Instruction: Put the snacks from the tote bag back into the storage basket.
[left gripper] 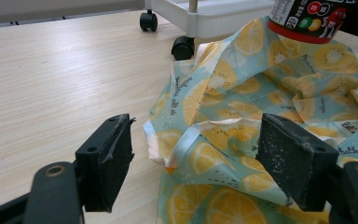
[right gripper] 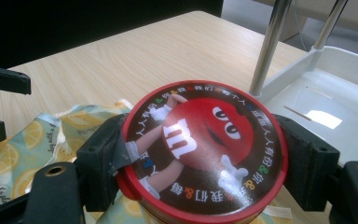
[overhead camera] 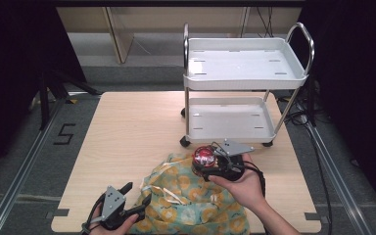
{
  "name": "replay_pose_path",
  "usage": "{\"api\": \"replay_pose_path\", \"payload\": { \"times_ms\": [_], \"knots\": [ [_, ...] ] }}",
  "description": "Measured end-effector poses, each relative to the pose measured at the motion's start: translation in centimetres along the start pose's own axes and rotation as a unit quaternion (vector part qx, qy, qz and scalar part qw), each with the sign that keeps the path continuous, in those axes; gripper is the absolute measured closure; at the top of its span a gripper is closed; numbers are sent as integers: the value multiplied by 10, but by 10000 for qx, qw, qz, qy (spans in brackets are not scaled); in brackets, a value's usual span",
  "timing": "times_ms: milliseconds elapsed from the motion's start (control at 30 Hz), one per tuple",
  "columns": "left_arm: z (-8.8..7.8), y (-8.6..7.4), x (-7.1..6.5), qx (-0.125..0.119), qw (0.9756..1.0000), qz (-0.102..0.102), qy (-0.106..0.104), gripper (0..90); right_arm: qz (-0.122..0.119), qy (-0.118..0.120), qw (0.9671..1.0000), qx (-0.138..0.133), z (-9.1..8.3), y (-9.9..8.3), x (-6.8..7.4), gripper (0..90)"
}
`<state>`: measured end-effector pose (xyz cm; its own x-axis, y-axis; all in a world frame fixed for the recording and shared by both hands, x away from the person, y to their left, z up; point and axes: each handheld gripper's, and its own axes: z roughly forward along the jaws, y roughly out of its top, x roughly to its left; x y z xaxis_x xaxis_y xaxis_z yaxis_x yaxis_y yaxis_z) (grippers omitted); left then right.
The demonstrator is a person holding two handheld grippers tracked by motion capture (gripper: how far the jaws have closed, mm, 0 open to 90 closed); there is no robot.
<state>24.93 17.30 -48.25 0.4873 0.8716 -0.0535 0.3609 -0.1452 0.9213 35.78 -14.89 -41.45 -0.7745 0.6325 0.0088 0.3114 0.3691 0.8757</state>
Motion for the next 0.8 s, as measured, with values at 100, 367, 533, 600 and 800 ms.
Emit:
{"api": "replay_pose_path", "payload": {
  "times_ms": [100,367,533,600,800],
  "knots": [
    [0,0,0,-21,10000,-21,0,258,23,-47,10000,-12,0,1,-1,268],
    [0,0,0,-39,10000,-24,-14,258,10,-15,10000,-12,1,2,-3,269],
    [0,0,0,-27,10000,-10,-2,258,96,-62,9999,-55,1,5,-5,269],
    [0,0,0,-51,10000,-28,-4,259,63,-101,9999,-96,1,6,-7,269],
    [0,0,0,-46,10000,-53,1,259,83,-133,9998,-130,2,8,-10,269]
  ]
}}
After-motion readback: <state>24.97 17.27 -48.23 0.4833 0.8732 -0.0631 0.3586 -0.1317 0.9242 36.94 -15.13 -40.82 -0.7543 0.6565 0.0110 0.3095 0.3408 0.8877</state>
